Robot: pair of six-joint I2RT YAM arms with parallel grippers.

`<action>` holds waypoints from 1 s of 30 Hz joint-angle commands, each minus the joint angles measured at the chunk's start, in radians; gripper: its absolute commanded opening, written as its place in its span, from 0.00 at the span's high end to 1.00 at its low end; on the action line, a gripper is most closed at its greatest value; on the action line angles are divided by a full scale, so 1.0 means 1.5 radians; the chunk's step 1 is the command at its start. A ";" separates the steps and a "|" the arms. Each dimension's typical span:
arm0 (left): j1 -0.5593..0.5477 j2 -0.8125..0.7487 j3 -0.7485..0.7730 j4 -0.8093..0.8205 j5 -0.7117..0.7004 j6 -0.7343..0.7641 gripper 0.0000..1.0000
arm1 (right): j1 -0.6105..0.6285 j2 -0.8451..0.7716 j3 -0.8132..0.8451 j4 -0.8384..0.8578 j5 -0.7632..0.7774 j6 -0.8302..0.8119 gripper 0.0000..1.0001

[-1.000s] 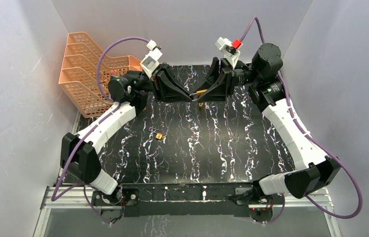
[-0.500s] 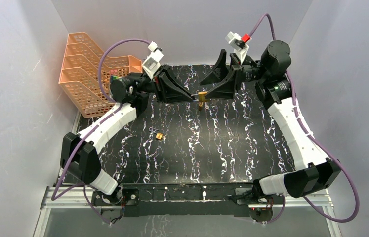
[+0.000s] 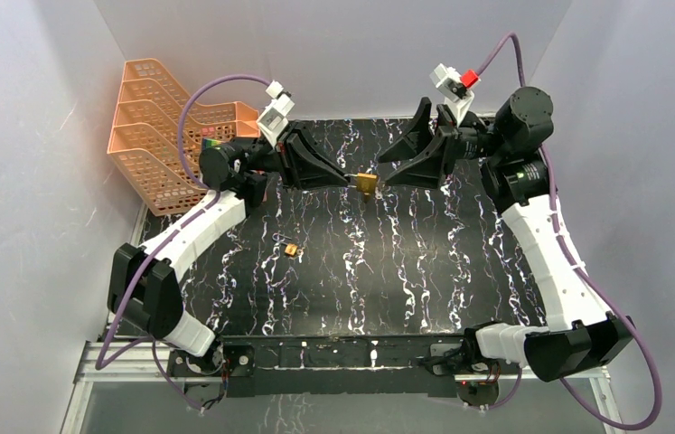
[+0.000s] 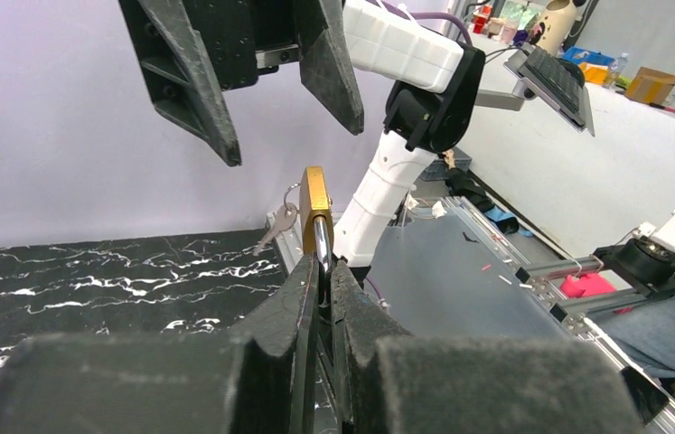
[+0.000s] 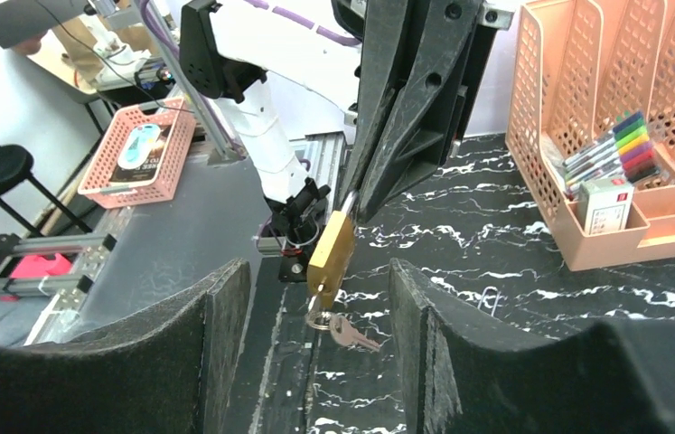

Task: Lock with the key
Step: Lock the lock.

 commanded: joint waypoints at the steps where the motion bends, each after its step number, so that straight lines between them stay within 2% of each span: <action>1: 0.011 -0.038 -0.001 0.039 -0.024 0.012 1.00 | -0.003 -0.026 -0.028 0.013 0.020 0.009 0.37; 6: 0.021 -0.043 -0.012 0.031 -0.034 0.022 1.00 | -0.004 -0.046 -0.039 -0.054 0.063 -0.032 0.39; 10: 0.024 -0.044 -0.014 0.027 -0.040 0.026 1.00 | -0.003 -0.050 -0.037 -0.088 0.090 -0.058 0.48; 13: 0.026 -0.045 -0.015 0.023 -0.042 0.029 1.00 | -0.003 -0.046 -0.032 -0.113 0.093 -0.065 0.50; 19: 0.031 -0.049 -0.022 0.014 -0.050 0.038 1.00 | -0.002 -0.048 -0.034 -0.126 0.100 -0.072 0.54; 30: 0.033 -0.045 -0.033 0.008 -0.058 0.046 1.00 | -0.001 -0.047 -0.041 -0.127 0.103 -0.070 0.57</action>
